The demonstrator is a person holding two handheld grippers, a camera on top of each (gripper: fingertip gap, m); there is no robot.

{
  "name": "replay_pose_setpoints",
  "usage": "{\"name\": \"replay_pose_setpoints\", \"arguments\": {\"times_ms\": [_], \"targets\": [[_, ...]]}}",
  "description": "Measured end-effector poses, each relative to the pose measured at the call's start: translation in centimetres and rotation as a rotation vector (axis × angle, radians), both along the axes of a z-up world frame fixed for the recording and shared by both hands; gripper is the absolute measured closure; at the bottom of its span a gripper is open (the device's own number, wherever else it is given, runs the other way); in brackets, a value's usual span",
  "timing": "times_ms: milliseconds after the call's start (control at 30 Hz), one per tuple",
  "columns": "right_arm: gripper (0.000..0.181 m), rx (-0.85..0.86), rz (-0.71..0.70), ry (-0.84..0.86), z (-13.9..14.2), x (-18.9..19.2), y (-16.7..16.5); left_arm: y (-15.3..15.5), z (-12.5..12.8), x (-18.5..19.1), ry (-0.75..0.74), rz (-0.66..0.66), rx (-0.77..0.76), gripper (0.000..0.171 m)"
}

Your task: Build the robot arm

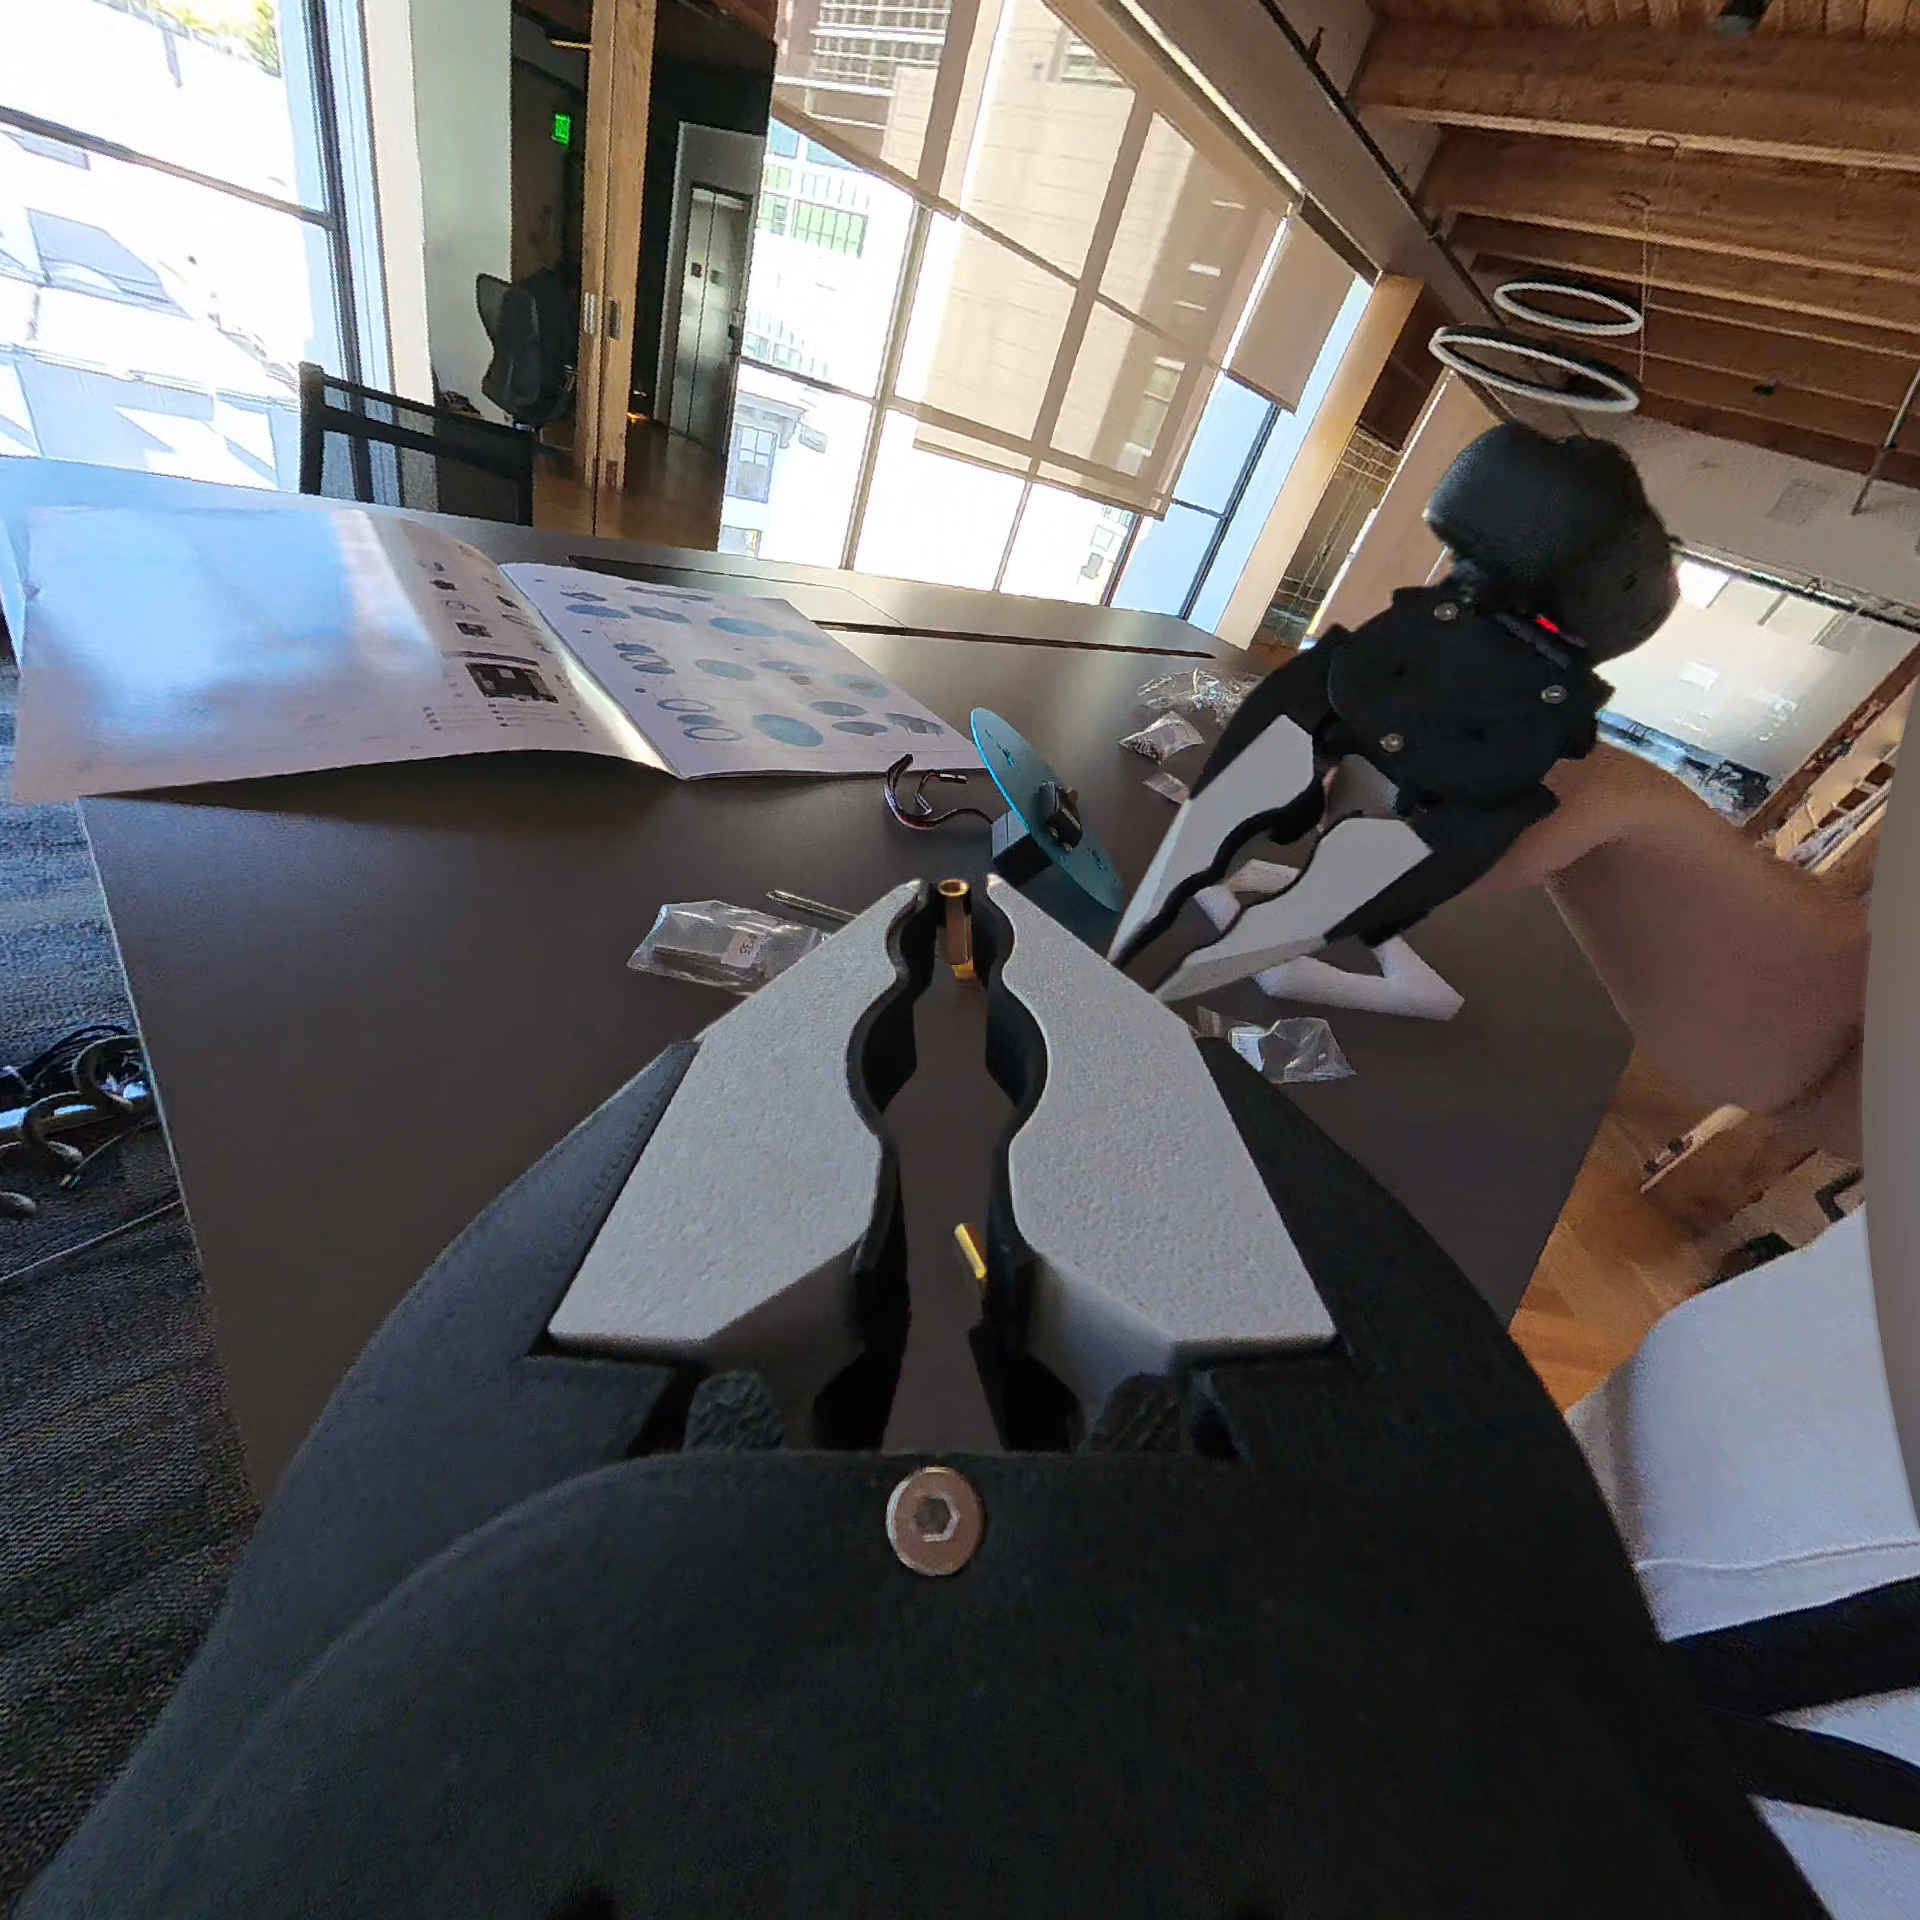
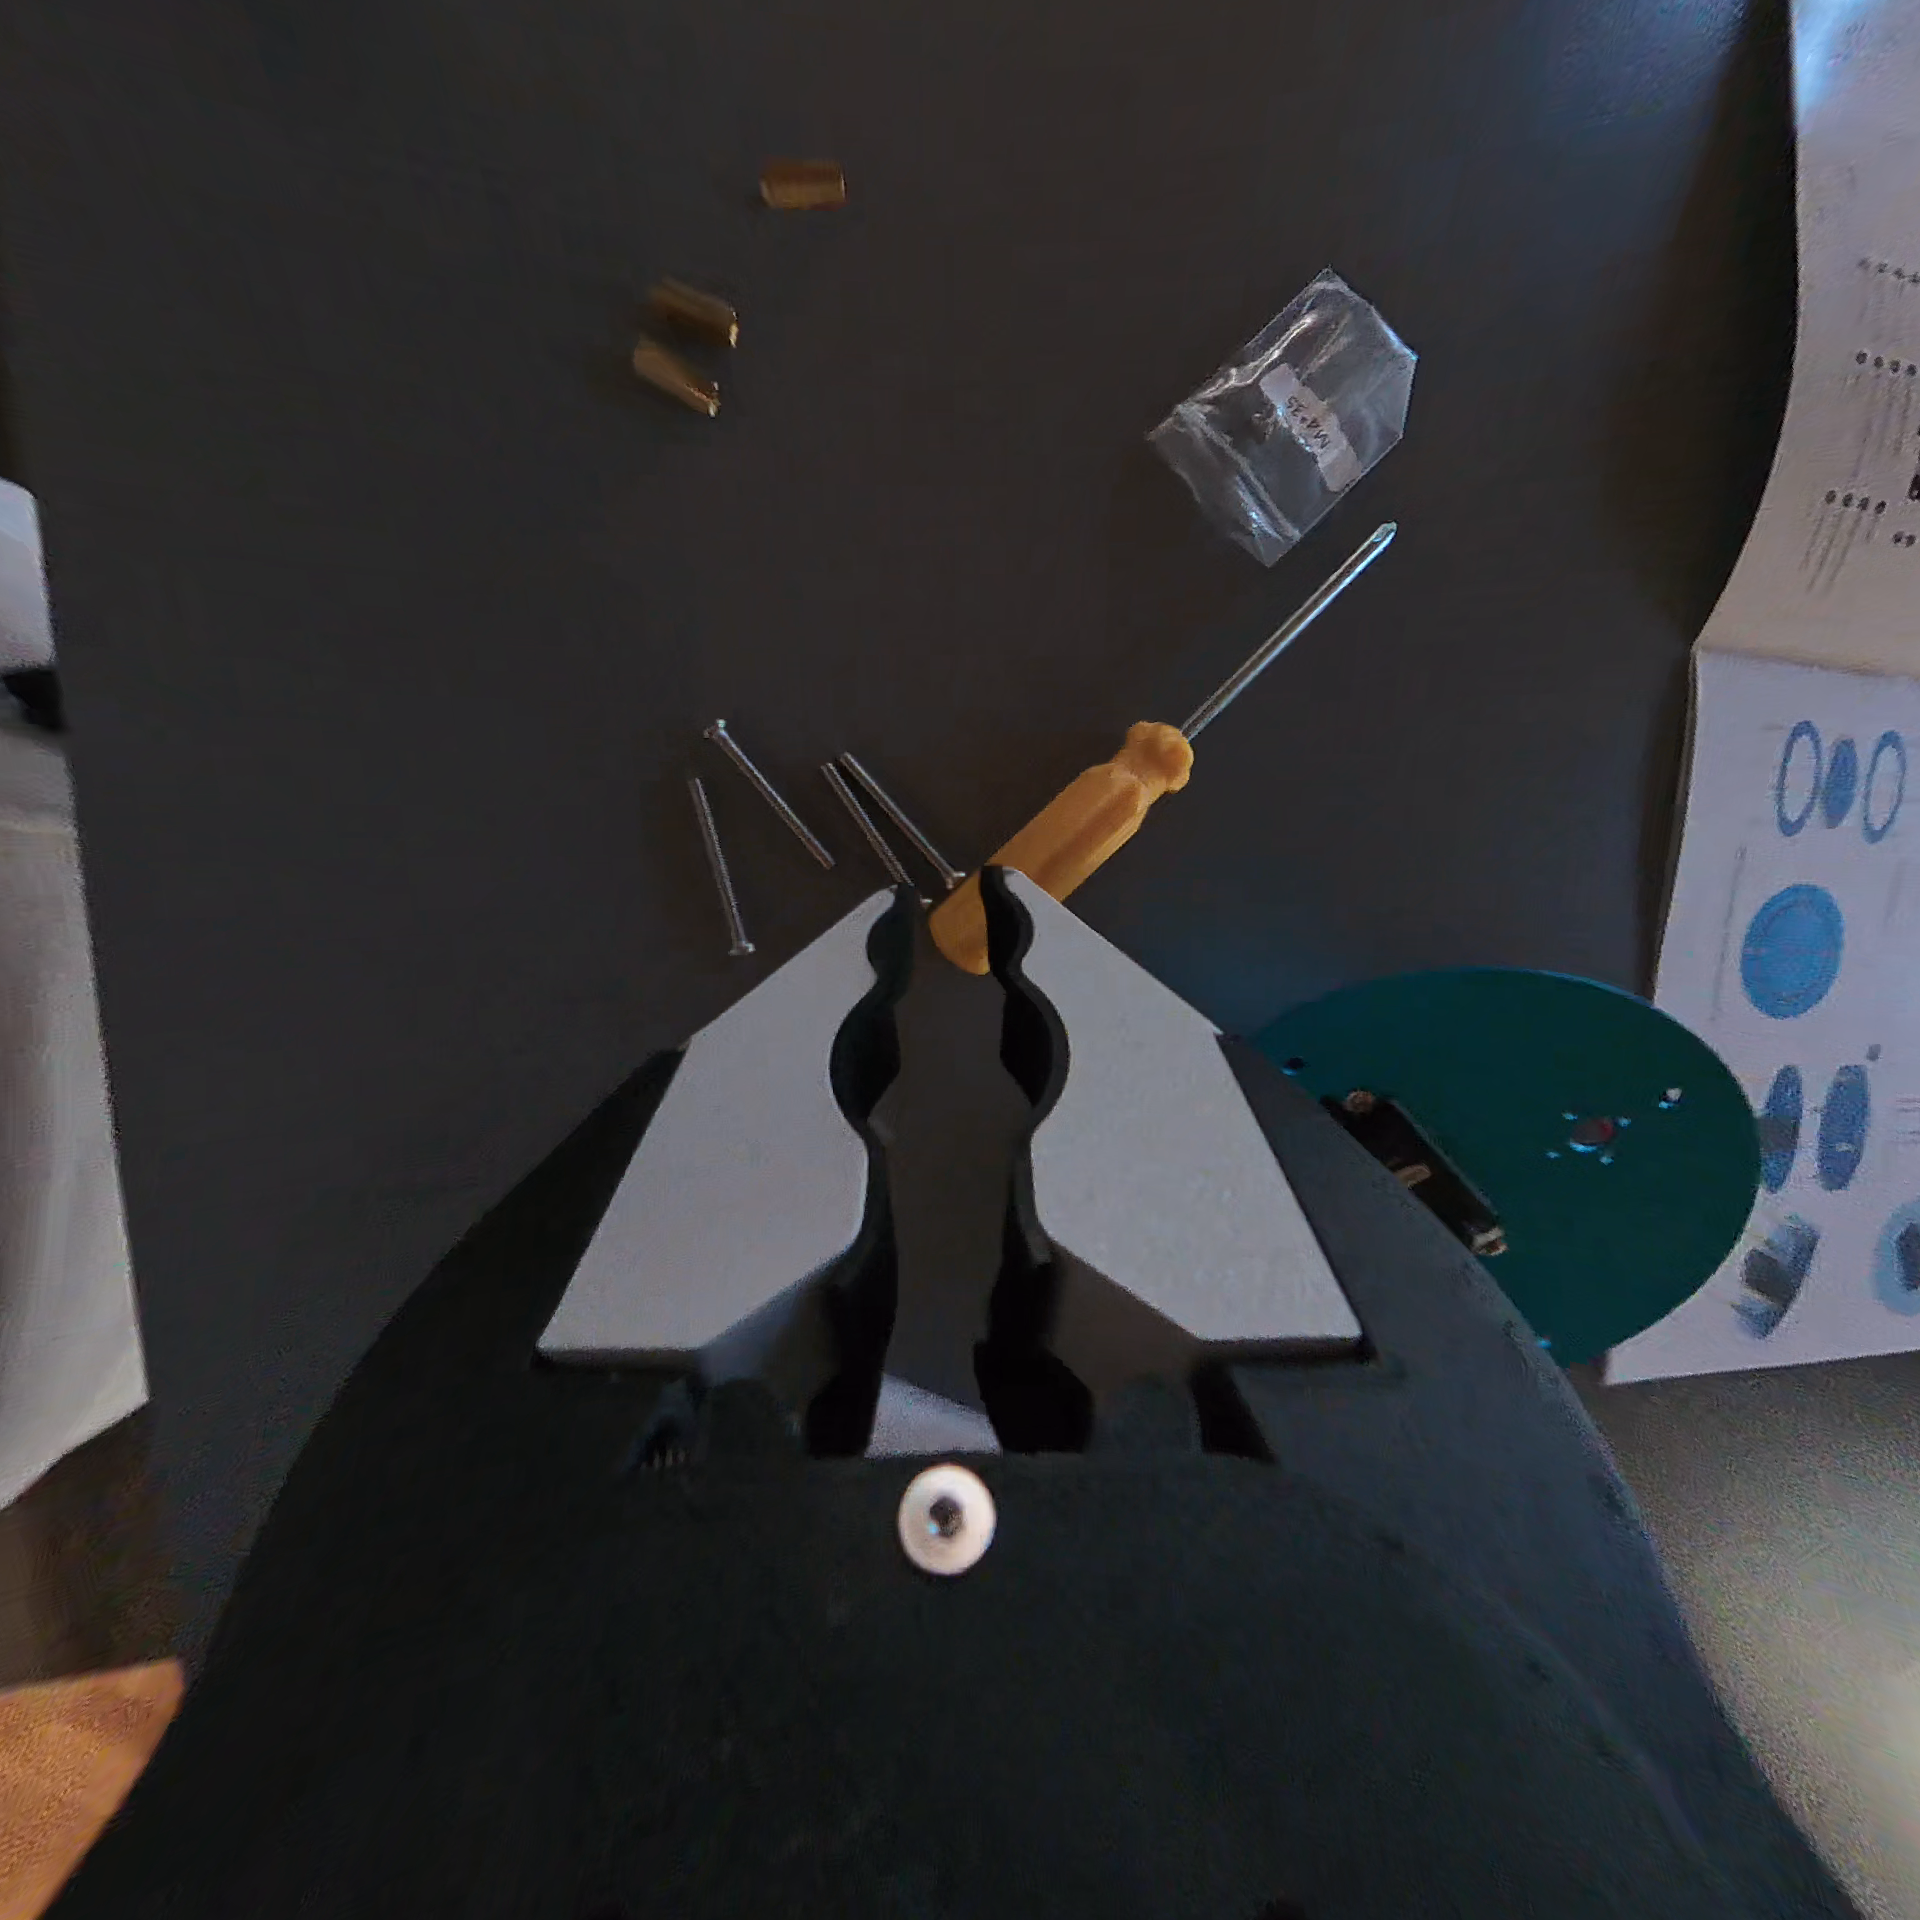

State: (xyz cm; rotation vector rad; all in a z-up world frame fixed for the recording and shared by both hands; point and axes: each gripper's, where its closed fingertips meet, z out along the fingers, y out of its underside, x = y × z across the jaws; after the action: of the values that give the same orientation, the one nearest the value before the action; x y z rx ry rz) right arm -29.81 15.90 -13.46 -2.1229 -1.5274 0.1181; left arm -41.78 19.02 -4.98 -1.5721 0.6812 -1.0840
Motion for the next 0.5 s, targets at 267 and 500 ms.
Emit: {"name": "replay_pose_setpoints", "arguments": {"times_ms": [267, 500], "targets": [[0.177, -0.132, 0.327, -0.121, -1.8, -1.0, 0.3, -0.9, 0.3, -0.1, -0.007, -0.039, 0.003, 0.167], [0.175, -0.187, 0.383, -0.198, -2.7, -0.7, 0.3, -1.4, 0.8, 0.4, 0.002, -0.082, 0.014, 0.167]]}}
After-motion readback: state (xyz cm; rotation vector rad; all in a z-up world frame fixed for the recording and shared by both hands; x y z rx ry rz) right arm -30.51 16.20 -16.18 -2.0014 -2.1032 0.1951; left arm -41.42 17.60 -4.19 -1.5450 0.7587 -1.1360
